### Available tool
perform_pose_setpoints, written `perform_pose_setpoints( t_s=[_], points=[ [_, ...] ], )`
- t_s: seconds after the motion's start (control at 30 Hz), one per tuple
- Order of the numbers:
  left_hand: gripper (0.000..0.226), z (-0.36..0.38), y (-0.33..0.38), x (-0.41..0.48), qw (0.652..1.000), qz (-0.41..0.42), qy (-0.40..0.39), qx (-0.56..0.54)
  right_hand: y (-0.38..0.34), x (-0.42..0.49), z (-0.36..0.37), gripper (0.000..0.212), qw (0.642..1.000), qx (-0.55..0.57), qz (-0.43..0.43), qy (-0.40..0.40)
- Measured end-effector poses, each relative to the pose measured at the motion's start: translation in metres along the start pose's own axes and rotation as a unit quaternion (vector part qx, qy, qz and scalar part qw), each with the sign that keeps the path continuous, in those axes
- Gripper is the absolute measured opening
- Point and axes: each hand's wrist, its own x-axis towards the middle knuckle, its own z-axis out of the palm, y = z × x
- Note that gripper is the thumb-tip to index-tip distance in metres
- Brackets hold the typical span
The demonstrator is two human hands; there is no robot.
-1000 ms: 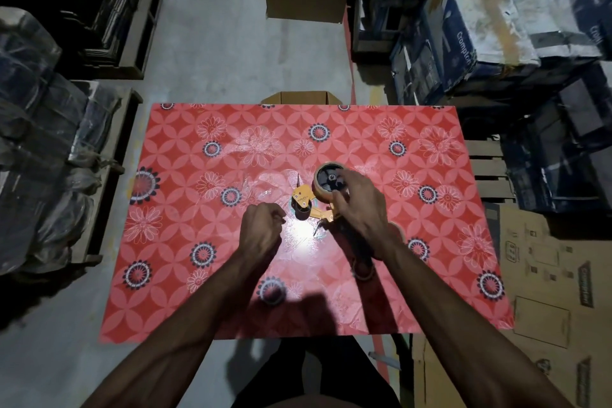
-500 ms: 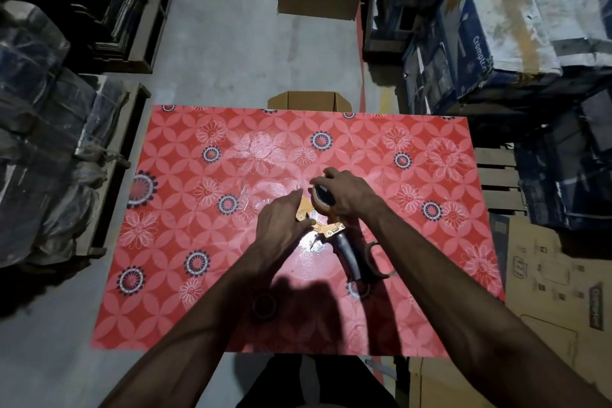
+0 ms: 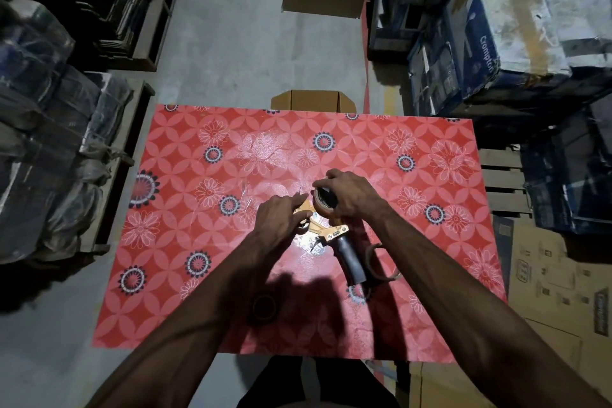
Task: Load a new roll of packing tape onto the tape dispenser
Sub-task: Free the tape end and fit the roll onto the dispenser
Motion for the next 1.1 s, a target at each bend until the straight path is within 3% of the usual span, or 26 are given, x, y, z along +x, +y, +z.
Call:
perform_pose_setpoints(
  t_s=[0.17,0.77,1.1],
  points=[
    [0.051,-0.005,0.011,-0.005,0.999,-0.04,0.02,0.015,-0.001,0.002,0.0,0.093,1.0,-0.013,0.011,-0.006],
    [0.042,-0.006,0.015,0.007,0.992,-0.102,-0.042,0.059,-0.011,-0.012,-0.023,0.071,0.999,-0.001,0.004,0.049],
    [0.05,-0.015,0.023,0.005,0.988,-0.112,-0.071,0.079,-0.023,-0.039,-0.017,0.085,0.997,-0.04,0.027,0.068]
  ],
)
